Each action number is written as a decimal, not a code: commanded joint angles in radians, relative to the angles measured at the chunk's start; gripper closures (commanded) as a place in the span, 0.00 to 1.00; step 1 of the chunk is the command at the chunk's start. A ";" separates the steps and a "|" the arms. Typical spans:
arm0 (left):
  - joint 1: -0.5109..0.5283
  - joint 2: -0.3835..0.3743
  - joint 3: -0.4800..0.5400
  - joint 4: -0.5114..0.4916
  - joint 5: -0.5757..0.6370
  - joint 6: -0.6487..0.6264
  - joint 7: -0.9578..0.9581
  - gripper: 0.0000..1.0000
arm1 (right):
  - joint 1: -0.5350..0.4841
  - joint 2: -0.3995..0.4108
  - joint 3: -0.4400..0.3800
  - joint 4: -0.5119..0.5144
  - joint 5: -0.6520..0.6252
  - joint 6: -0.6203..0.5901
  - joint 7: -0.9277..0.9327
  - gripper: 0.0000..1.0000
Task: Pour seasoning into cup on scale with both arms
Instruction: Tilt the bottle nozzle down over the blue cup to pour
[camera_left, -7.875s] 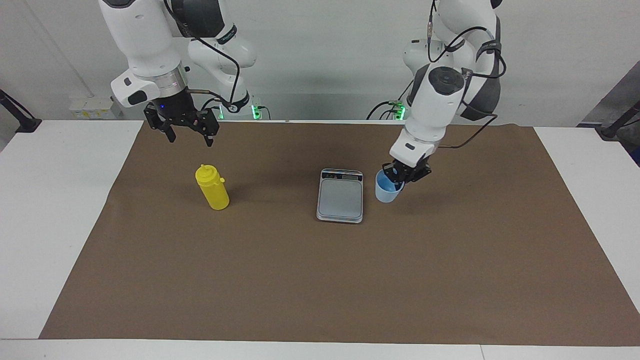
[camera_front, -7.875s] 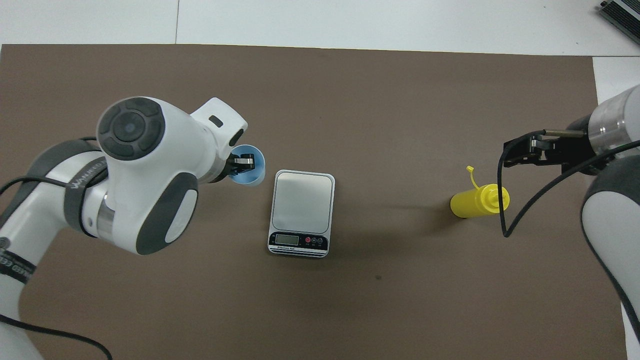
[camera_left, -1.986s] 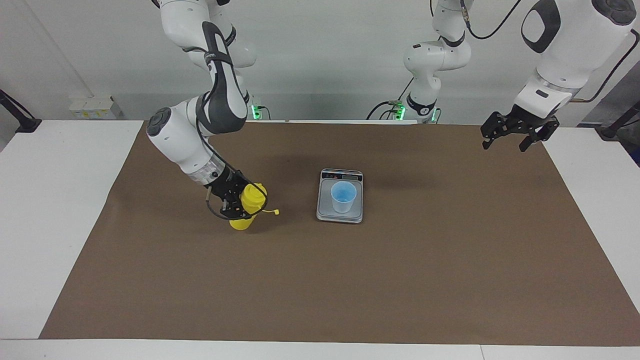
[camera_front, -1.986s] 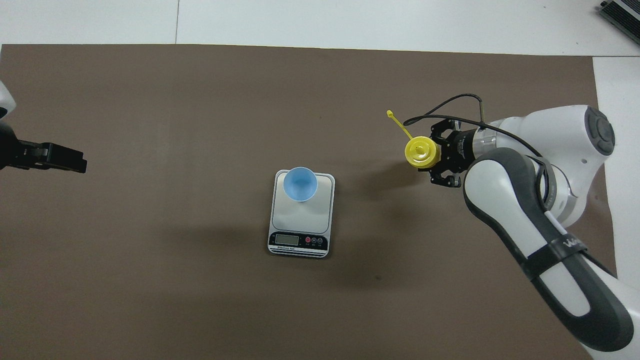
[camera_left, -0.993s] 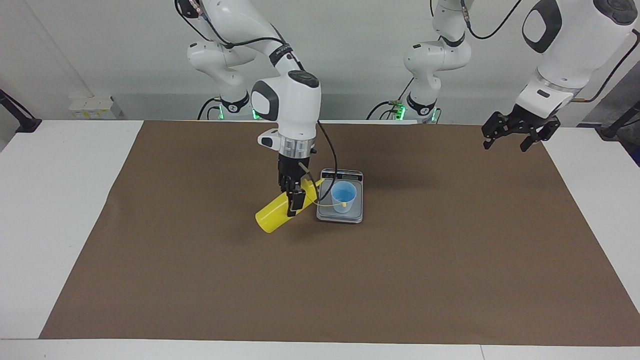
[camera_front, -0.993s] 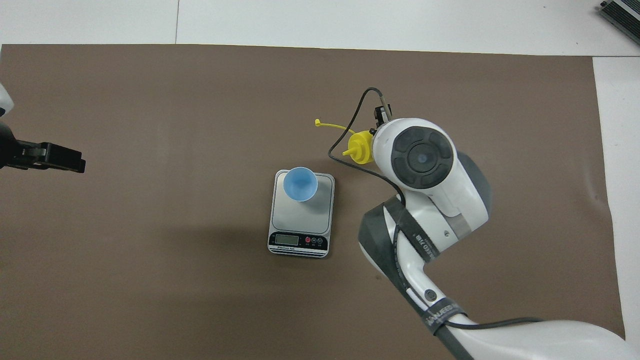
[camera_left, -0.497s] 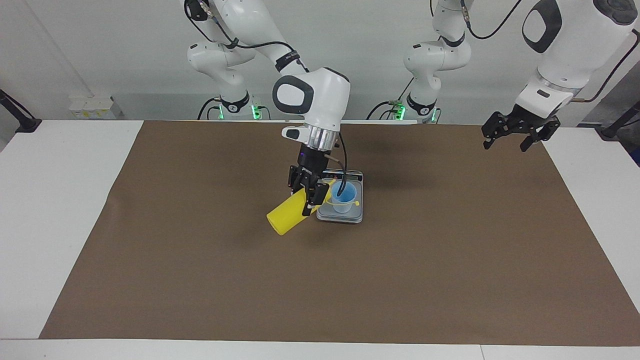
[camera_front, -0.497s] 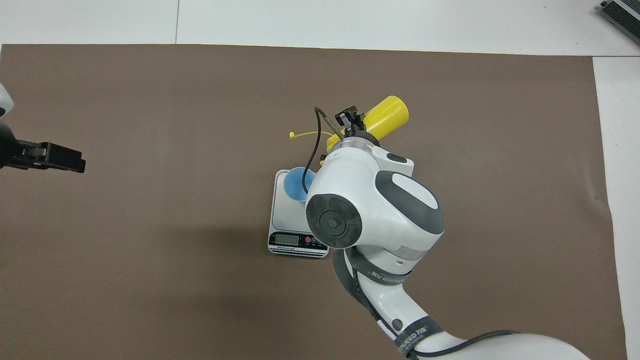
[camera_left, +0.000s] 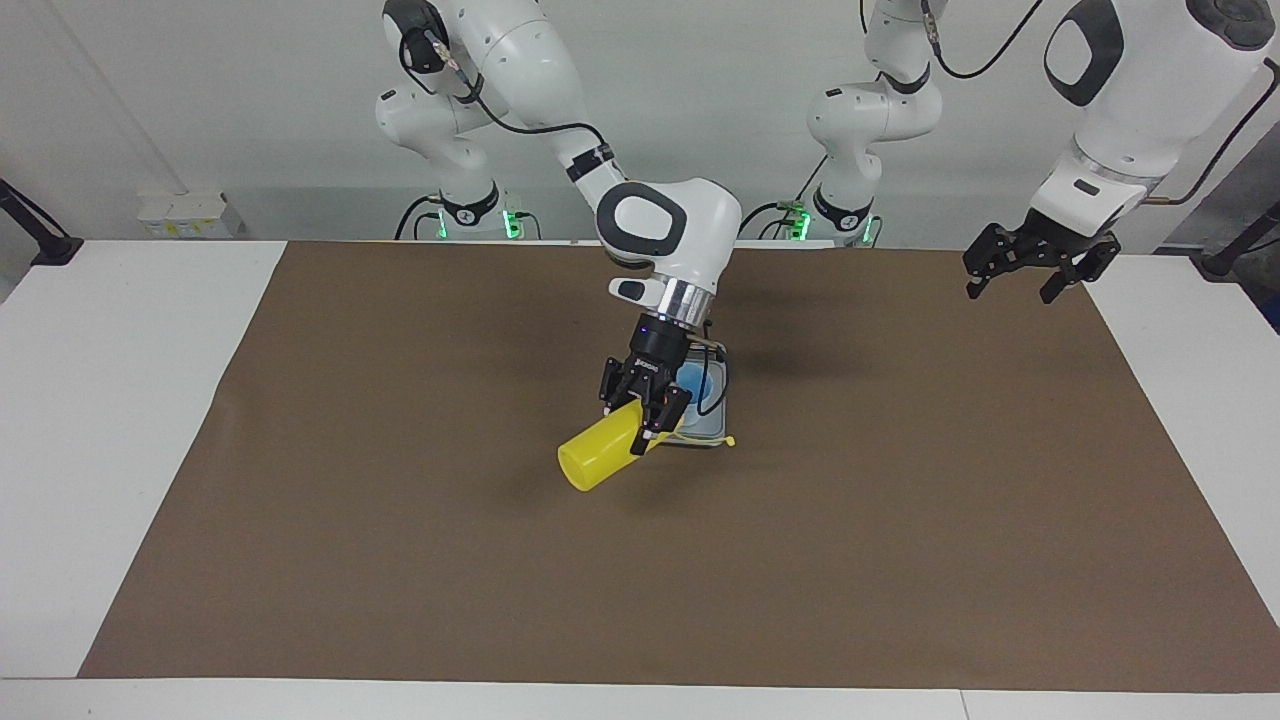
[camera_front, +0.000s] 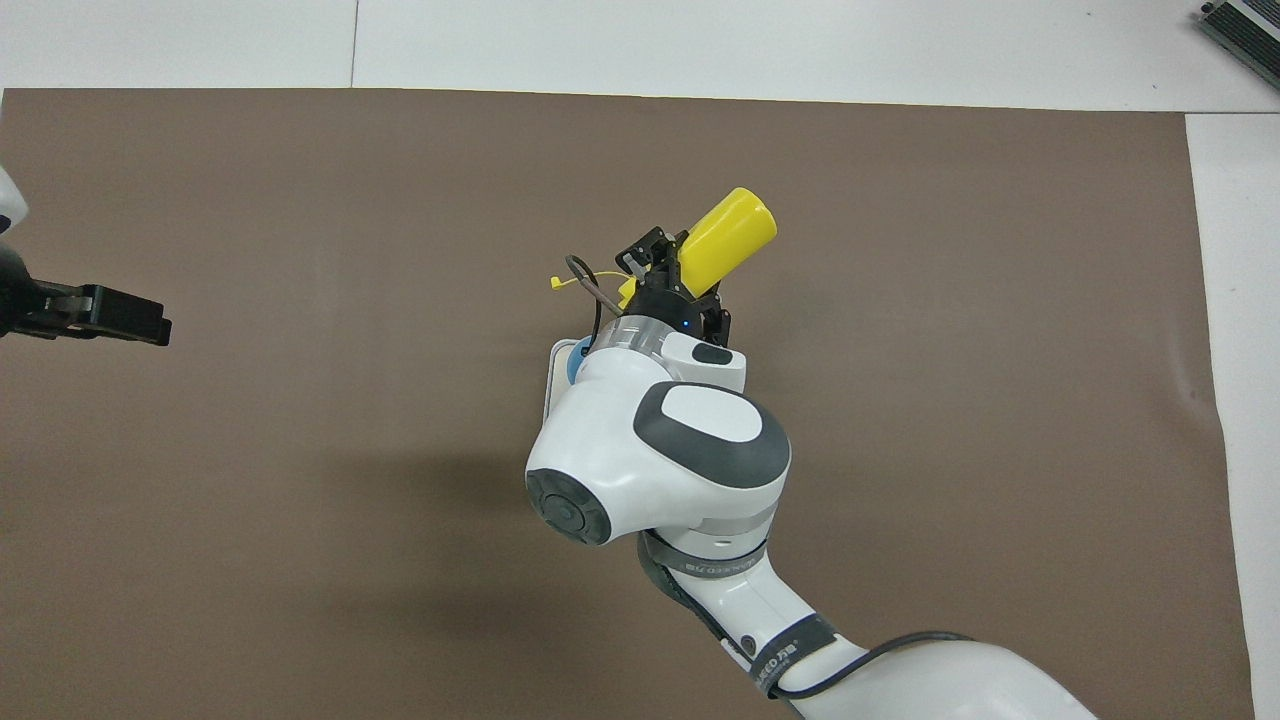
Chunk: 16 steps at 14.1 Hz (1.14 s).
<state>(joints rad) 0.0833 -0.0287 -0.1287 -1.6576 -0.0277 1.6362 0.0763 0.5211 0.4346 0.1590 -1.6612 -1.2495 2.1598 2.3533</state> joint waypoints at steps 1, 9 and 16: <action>0.013 -0.034 -0.008 -0.037 0.012 0.004 0.010 0.00 | 0.023 0.004 -0.001 0.011 -0.068 -0.041 0.012 1.00; 0.013 -0.034 -0.008 -0.037 0.012 0.004 0.010 0.00 | 0.039 -0.014 0.002 -0.052 -0.140 -0.017 0.012 1.00; 0.013 -0.034 -0.008 -0.037 0.012 0.004 0.010 0.00 | 0.039 -0.019 0.001 -0.068 -0.154 -0.001 0.012 1.00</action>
<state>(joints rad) 0.0834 -0.0287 -0.1287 -1.6579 -0.0277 1.6362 0.0763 0.5636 0.4395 0.1601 -1.7066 -1.3607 2.1453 2.3533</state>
